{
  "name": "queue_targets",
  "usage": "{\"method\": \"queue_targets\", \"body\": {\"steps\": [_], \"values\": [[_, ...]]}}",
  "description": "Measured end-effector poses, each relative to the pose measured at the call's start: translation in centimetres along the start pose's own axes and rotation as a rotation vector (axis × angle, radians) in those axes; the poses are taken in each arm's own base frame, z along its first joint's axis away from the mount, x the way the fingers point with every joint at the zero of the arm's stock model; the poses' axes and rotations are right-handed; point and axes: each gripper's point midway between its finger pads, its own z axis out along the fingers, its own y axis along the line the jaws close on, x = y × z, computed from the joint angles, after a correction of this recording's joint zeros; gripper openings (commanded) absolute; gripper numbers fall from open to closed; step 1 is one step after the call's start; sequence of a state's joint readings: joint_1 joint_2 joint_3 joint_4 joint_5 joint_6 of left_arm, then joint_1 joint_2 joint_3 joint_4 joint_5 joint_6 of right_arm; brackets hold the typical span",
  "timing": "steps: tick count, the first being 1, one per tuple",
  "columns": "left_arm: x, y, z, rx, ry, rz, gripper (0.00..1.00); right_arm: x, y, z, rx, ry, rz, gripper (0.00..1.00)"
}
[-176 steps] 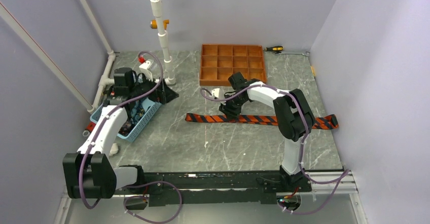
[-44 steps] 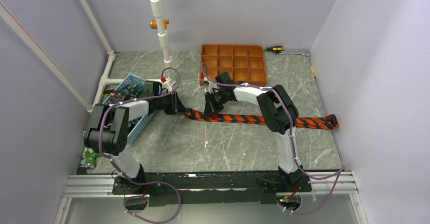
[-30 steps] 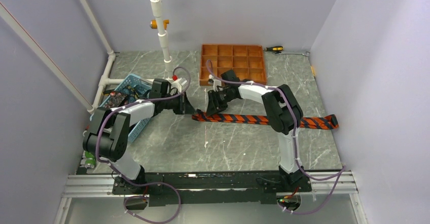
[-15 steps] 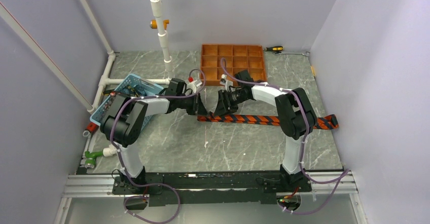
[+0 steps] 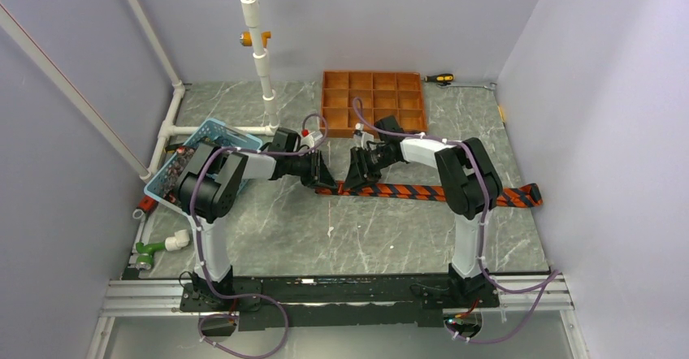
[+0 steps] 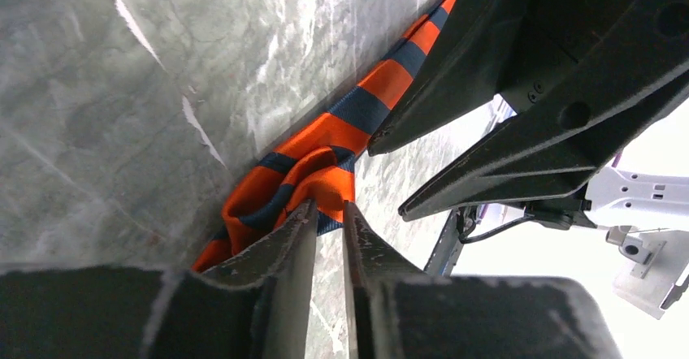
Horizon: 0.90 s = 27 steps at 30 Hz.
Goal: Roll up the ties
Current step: Roll the tie at the center of the board.
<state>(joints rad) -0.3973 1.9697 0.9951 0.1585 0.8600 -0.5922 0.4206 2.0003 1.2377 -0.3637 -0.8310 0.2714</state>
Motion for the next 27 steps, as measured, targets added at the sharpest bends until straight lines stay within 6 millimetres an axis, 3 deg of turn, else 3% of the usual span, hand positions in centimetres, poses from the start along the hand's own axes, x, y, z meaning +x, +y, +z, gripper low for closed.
{"method": "queue_targets", "body": {"steps": [12,21,23,27], "values": [[-0.1,0.2,0.0,0.005,-0.003,-0.022,0.17,-1.2,0.2,1.6,0.009,-0.009,0.004,0.34],[0.2,0.4,0.1,0.006,-0.002,-0.023,0.17,-1.0,-1.1,2.5,0.057,0.004,0.005,0.02],[0.2,0.4,0.1,0.009,-0.006,-0.016,0.23,-1.0,-1.4,2.5,0.07,0.002,-0.003,0.0],[0.2,0.0,-0.1,0.029,-0.012,0.015,0.47,-1.0,-1.5,2.5,0.083,0.004,-0.016,0.0]]}}
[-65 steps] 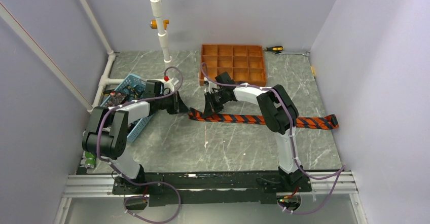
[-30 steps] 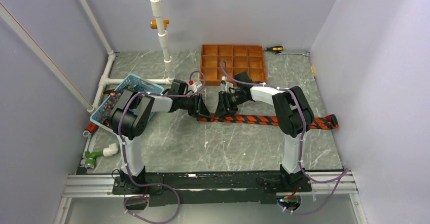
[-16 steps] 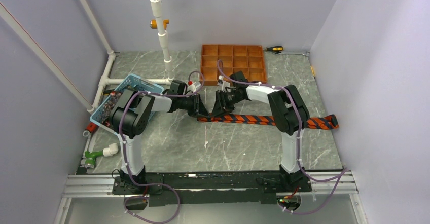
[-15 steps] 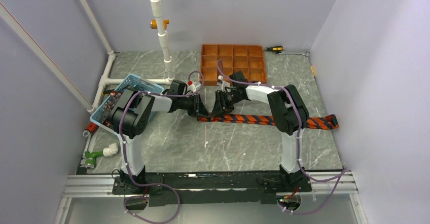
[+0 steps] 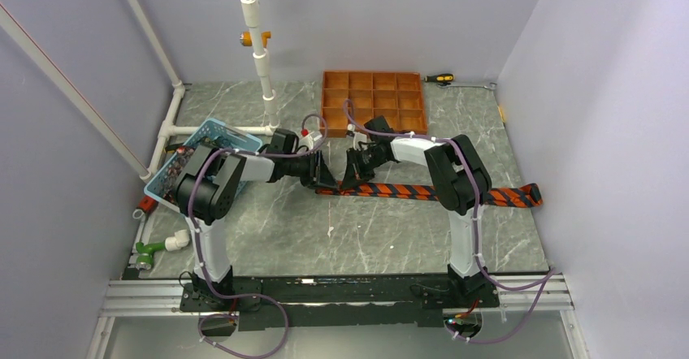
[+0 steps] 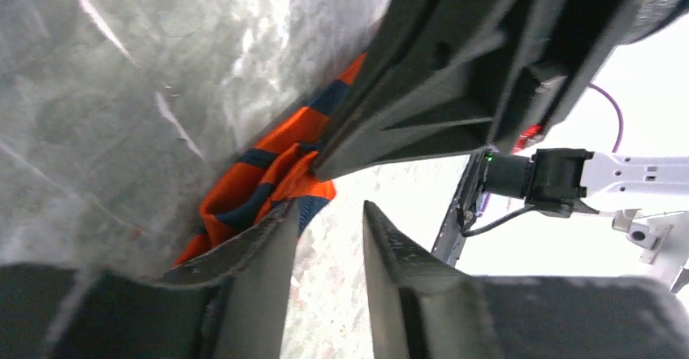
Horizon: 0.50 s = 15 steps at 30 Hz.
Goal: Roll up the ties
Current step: Roll the tie at the center of the board.
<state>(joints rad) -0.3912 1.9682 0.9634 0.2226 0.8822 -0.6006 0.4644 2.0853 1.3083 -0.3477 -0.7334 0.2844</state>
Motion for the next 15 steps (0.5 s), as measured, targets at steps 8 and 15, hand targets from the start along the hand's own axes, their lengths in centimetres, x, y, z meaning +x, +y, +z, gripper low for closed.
{"method": "queue_targets", "body": {"steps": [8,15], "values": [[-2.0,-5.6,-4.2,0.037,-0.091,0.477,0.9,0.0,0.0,0.0,0.0,0.0,-0.005,0.0],[-1.1,-7.9,-7.2,0.042,-0.1,1.123,0.99,0.0,0.1,0.0,-0.003,0.001,-0.01,0.0]]}}
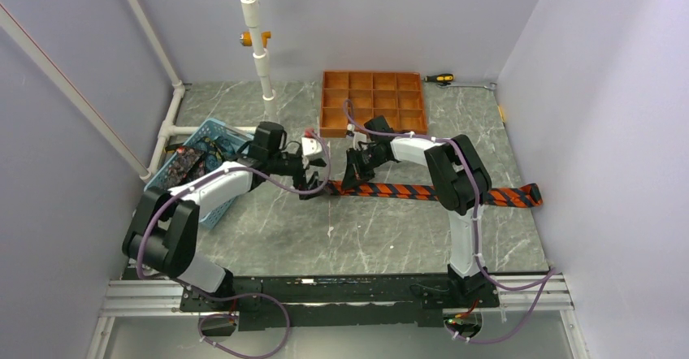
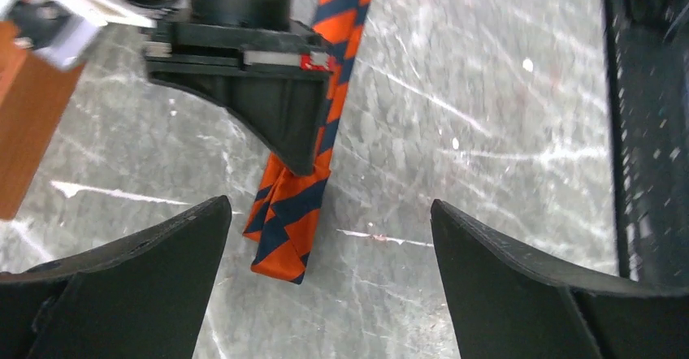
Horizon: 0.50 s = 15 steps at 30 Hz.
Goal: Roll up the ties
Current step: Roll the tie at the center of the board.
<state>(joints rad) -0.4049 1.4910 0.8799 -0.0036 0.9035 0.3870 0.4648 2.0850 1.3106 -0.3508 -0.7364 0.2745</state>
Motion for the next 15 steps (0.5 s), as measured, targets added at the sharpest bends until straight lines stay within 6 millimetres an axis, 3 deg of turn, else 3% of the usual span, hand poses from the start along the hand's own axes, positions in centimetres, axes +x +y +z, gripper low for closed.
{"method": "queue_targets", "body": {"steps": [7,15], "values": [[4.4,-1.3,3.1,0.107,0.134,0.127,0.96,0.0,0.0,-0.1,0.006,0.007,-0.022,0.0],[8.2,1.0,3.8,0.009,0.189,0.2,0.99,0.1,0.0,-0.2,0.007,0.014,-0.036,0.0]]}}
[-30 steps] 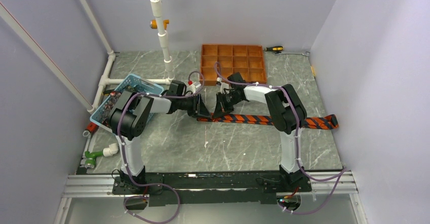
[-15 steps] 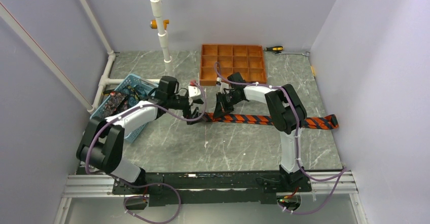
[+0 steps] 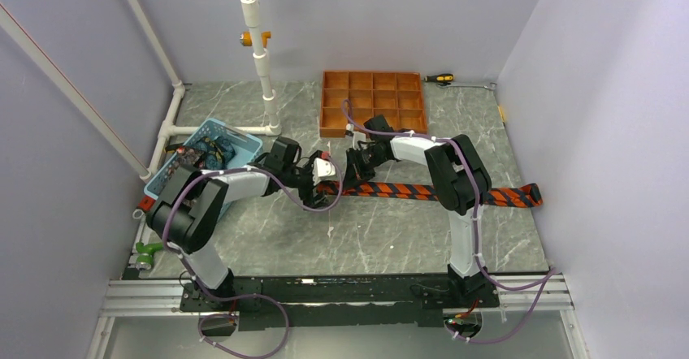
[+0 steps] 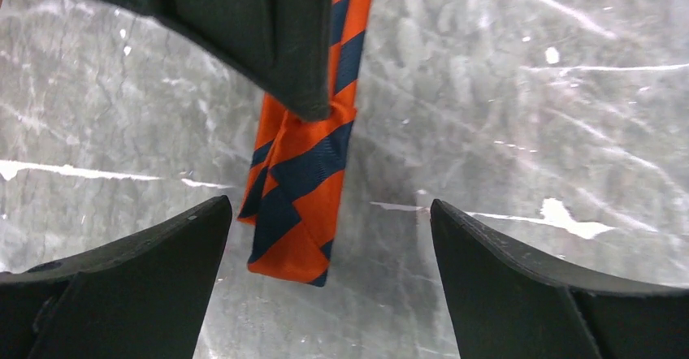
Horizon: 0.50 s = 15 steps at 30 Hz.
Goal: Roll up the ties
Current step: Roll the tie at the center of the board.
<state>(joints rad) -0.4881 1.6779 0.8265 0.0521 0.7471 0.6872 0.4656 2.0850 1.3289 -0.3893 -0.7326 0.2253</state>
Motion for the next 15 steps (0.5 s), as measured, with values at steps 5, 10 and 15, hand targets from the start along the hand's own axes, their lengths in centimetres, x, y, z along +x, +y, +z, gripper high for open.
{"method": "queue_targets", "body": {"steps": [5,10,15], "values": [[1.5,1.3,0.5,-0.036,0.009,-0.008,0.99,0.0,0.1,0.0,-0.002,0.002,0.001,0.0],[1.7,2.2,1.7,0.0,0.051,-0.018,0.94,0.0,0.2,-0.1,-0.008,0.004,0.001,0.0],[1.4,2.5,3.1,0.061,0.09,0.013,0.71,-0.1,0.4,-0.2,-0.009,0.006,0.001,0.0]]}}
